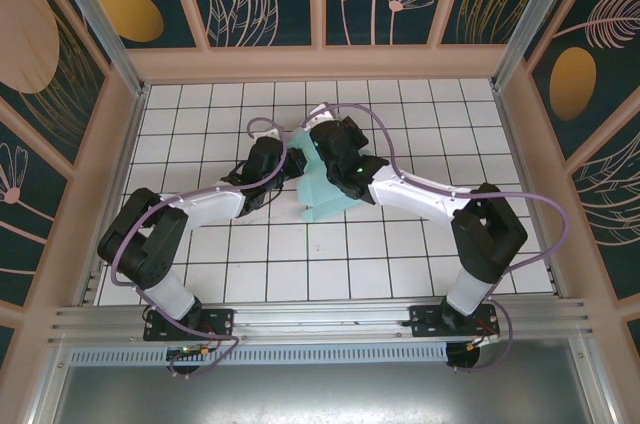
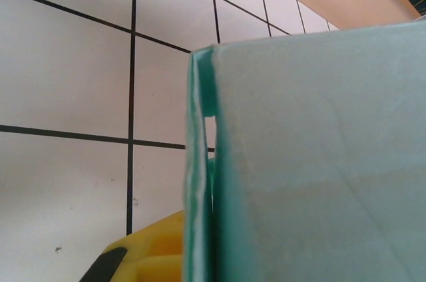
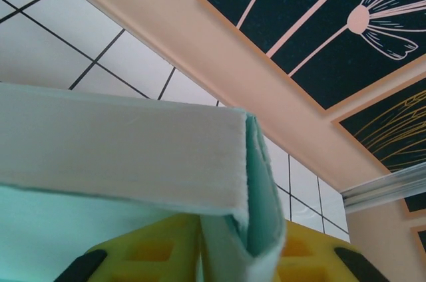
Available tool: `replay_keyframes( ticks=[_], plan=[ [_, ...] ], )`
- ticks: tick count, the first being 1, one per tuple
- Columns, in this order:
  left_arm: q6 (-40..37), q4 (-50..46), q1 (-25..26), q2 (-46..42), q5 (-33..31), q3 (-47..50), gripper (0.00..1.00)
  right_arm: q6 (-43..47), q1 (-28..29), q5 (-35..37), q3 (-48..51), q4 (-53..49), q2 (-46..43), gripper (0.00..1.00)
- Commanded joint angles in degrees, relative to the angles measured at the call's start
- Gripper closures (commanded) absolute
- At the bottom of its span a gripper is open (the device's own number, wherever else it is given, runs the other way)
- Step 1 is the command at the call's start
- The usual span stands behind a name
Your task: Fold the paper box
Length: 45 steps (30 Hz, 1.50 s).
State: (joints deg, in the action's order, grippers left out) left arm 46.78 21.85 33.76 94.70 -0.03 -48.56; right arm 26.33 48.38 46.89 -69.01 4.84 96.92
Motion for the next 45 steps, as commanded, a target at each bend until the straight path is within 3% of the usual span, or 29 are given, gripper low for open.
replay_keyframes(
  ticks=[1, 2, 8, 10, 11, 16, 17, 19, 20, 29, 30, 39, 45],
  plan=[
    [-1.14, 1.36, 0.63, -2.11, 2.58, -1.81, 1.00, 0.10, 0.35, 1.73, 0.46, 1.14, 1.59, 0.85],
    [-1.10, 1.40, 0.64, -2.01, 2.67, -1.96, 1.00, 0.00, 0.36, 2.09, 0.50, 1.22, 1.66, 1.00],
    [0.13, 0.16, 0.69, -1.29, 2.00, -2.55, 1.00, 0.00, 0.76, 3.90, 0.64, 2.37, 2.15, 1.00],
    [0.48, -0.14, 0.63, -1.09, 1.97, -2.77, 1.00, -0.29, 0.75, 3.86, 0.80, 2.54, 2.23, 0.91],
    [0.63, -0.33, 0.68, -0.94, 1.93, -2.96, 1.00, -0.68, 0.75, 3.83, 0.83, 2.54, 2.07, 1.00],
    [1.03, -1.21, 0.63, -0.74, 1.54, -3.36, 1.00, -1.88, 0.92, 2.08, 0.57, 1.35, 0.98, 1.00],
    [1.12, -1.38, 0.61, -0.67, 1.44, -3.47, 1.00, -2.03, 0.93, 1.85, 0.38, 0.98, 0.95, 0.93],
    [1.26, -2.04, 0.63, -0.43, 1.45, -3.92, 1.00, -2.98, 0.93, 0.68, 0.28, 0.45, 0.73, 0.59],
    [1.38, -2.54, 0.61, -0.27, 1.32, -4.24, 1.00, -4.02, 0.93, -0.18, 0.42, 0.24, 0.22, 0.48],
    [2.04, -4.64, 0.65, -0.23, -0.56, -4.65, 1.00, -11.18, 0.66, -8.11, 0.19, -3.25, -6.55, 0.20],
    [2.04, -4.95, 0.64, -0.21, -0.55, -4.79, 1.00, -11.70, 0.71, -9.04, 0.24, -3.65, -7.33, 0.11],
    [0.65, -6.51, 0.65, 0.23, -0.62, -5.91, 1.00, -17.70, -0.41, -16.57, 1.72, -5.60, -16.08, 0.06],
    [-11.53, -18.49, 0.52, -0.98, -6.12, -9.73, 1.00, -27.73, -6.15, -25.03, 5.24, -6.64, -23.30, 0.07]
  ],
)
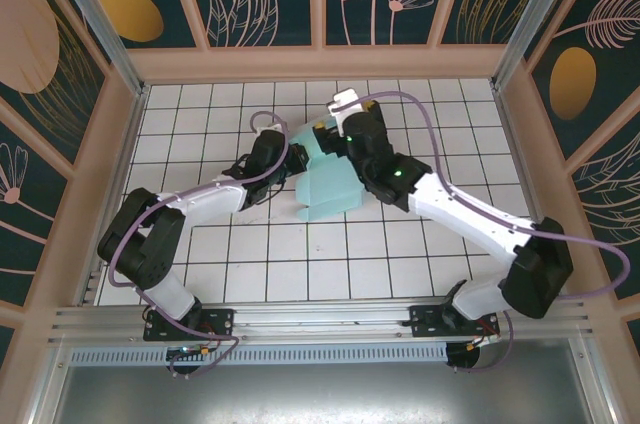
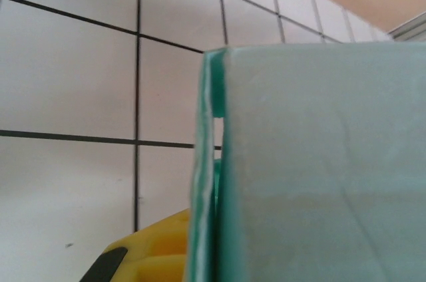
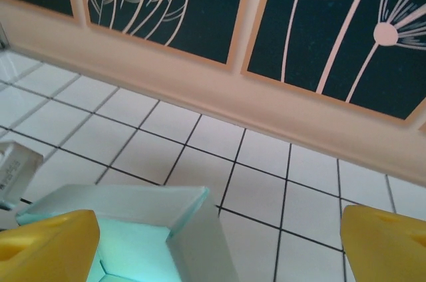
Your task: Fold the paper box
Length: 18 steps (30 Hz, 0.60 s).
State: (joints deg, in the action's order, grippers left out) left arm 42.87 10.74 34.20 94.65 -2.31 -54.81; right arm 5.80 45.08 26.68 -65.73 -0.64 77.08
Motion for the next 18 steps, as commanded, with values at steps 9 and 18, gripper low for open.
replay_keyframes(
  ticks=[9, 18],
  plan=[
    [-29.04, -42.16, -0.38, 8.25, -4.30, -21.83, 1.00, -12.57, -11.25, -13.10, 11.03, -2.04, -11.53, 0.07],
    [-37.98, -65.88, -0.33, 18.10, -6.12, -34.01, 1.00, -9.72, -14.22, -17.79, 14.05, -3.22, -12.39, 0.07]
  ],
)
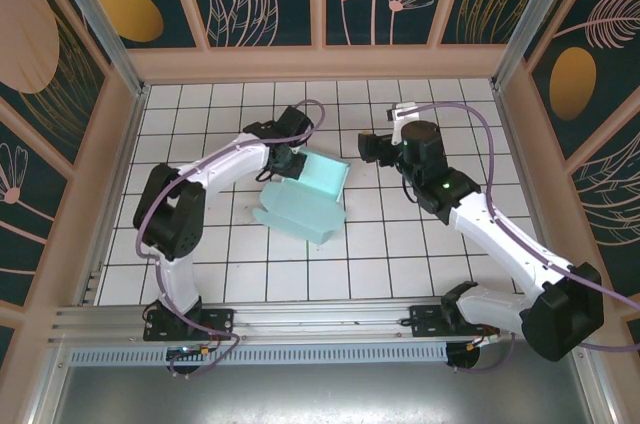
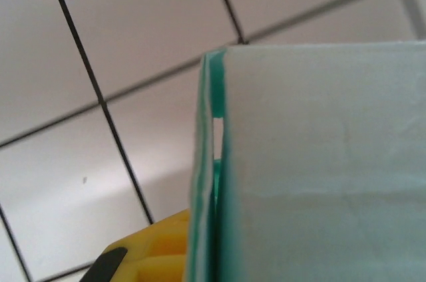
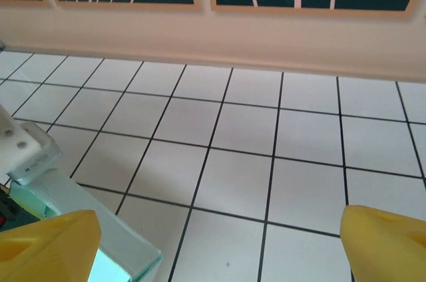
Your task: Fold the paper box
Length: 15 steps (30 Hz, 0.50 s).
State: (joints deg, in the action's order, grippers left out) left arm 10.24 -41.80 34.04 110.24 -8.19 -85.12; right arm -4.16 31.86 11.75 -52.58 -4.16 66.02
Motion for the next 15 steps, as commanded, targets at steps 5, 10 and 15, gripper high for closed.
replay_keyframes(
  ticks=[5, 10, 15],
  plan=[
    [-7.07, -21.61, -0.16, 8.11, 3.37, -7.22, 1.00, 1.62, -2.85, -3.31, 1.09, 0.00, 0.18, 0.07],
    [-8.17, -26.53, 0.19, 14.23, 5.68, -11.64, 1.00, 2.14, -2.94, -3.61, 0.97, 0.21, 2.20, 0.07],
    [-8.74, -28.95, 0.34, 18.87, 5.63, -15.54, 0.95, 2.13, -2.88, -3.13, 0.73, 0.40, 3.43, 0.07]
  ],
)
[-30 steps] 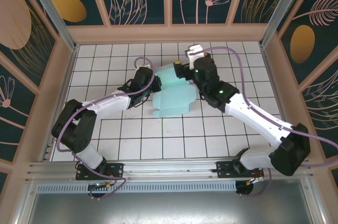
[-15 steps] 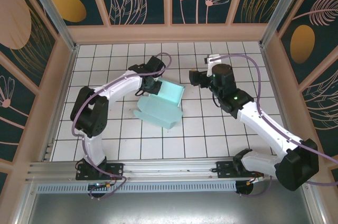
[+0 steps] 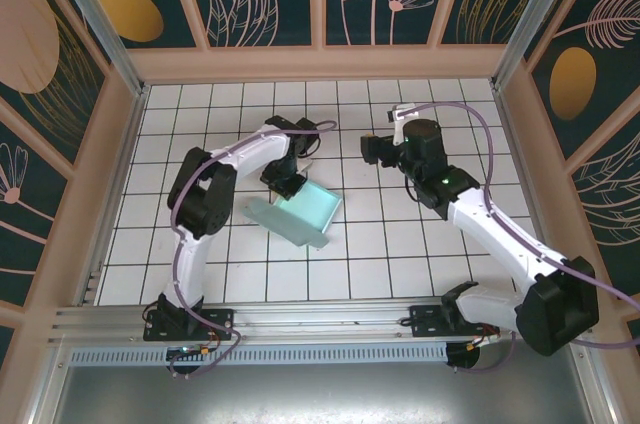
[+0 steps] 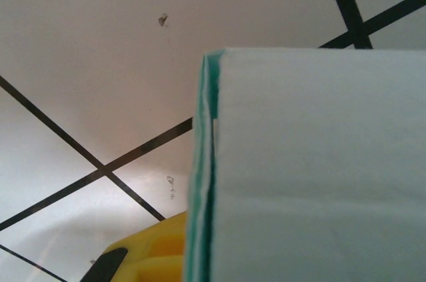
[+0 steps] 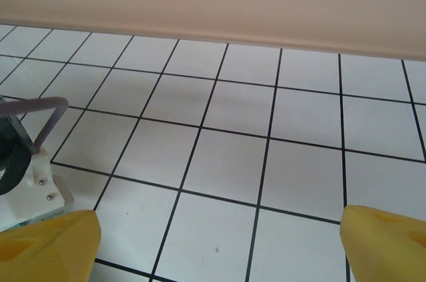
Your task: Fold the paper box
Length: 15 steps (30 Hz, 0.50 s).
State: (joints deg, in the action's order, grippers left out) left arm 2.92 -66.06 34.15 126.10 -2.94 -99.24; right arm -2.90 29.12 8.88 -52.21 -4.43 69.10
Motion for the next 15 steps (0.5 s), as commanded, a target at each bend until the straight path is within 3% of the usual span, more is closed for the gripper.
replay_keyframes(
  ticks=[1, 2, 7, 13, 15],
  plan=[
    [-1.34, -4.69, 0.25, 3.52, 0.49, -2.34, 0.84, 0.85, -0.24, -0.12, 0.51, 0.78, 0.35, 0.07],
    [-1.17, -4.69, 0.22, 3.90, 0.46, -3.12, 0.70, 0.96, -0.24, -0.02, 0.61, 0.89, 0.36, 0.07],
    [-1.21, -3.34, 0.28, 2.93, 1.29, -6.10, 0.32, 1.99, -0.24, 0.58, 0.54, 1.07, 0.60, 0.07],
    [1.97, 6.43, 0.28, -4.43, -1.60, -5.83, 0.03, 2.46, -0.30, -2.39, 0.58, 2.35, 1.14, 0.06],
    [4.92, 10.52, 0.02, -7.23, -3.50, -5.32, 0.02, 2.22, -0.30, -3.89, 0.86, 3.09, 1.38, 0.07]
  ],
)
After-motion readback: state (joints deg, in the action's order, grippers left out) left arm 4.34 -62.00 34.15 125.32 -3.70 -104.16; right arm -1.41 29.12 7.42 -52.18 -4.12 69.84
